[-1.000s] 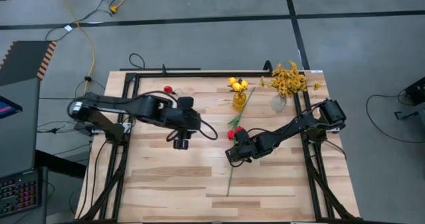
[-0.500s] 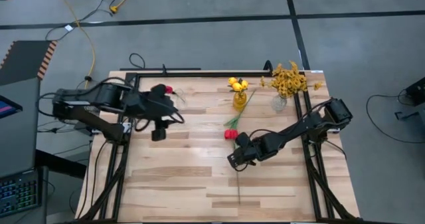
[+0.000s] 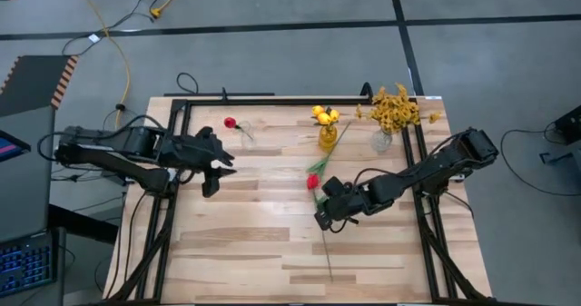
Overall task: Sort flowers into vase by color
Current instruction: Put the bottom red flower into the left transparent flower vase
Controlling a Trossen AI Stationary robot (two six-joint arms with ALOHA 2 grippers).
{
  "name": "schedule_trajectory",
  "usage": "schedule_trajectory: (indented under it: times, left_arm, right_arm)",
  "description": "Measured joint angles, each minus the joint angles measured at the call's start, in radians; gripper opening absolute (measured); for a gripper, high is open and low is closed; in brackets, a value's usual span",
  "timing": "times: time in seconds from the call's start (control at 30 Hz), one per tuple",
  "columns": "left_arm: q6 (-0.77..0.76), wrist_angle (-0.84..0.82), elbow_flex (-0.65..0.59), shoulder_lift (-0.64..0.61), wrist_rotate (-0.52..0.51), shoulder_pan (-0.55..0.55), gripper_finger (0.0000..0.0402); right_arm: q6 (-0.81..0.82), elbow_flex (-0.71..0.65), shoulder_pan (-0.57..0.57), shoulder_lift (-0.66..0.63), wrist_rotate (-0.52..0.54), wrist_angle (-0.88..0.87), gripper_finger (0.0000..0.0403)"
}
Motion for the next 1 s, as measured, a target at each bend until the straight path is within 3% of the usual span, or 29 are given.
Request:
schedule_trajectory:
  times: [0.37, 0.63, 0.8, 1.0]
  left_arm:
    - [-0.064, 0.510, -0.314, -0.039, 0.140, 0.000, 0.0176]
    - [-0.039, 0.915, -0.470, -0.039, 0.144, 0.000, 0.0176]
    - [0.001, 1.000, -0.494, -0.039, 0.137, -0.001, 0.0176]
    - [0.049, 1.038, -0.494, -0.039, 0.135, -0.016, 0.0176]
  right_arm:
    - [-0.500, 0.001, -0.006, -0.049, 0.121, 0.345, 0.0023]
    - [-0.875, 0.001, -0.028, -0.047, 0.171, 0.543, 0.0023]
    - [-1.093, 0.001, -0.049, -0.047, 0.190, 0.677, 0.0023]
    - [-1.243, 0.001, -0.079, -0.047, 0.189, 0.773, 0.0023]
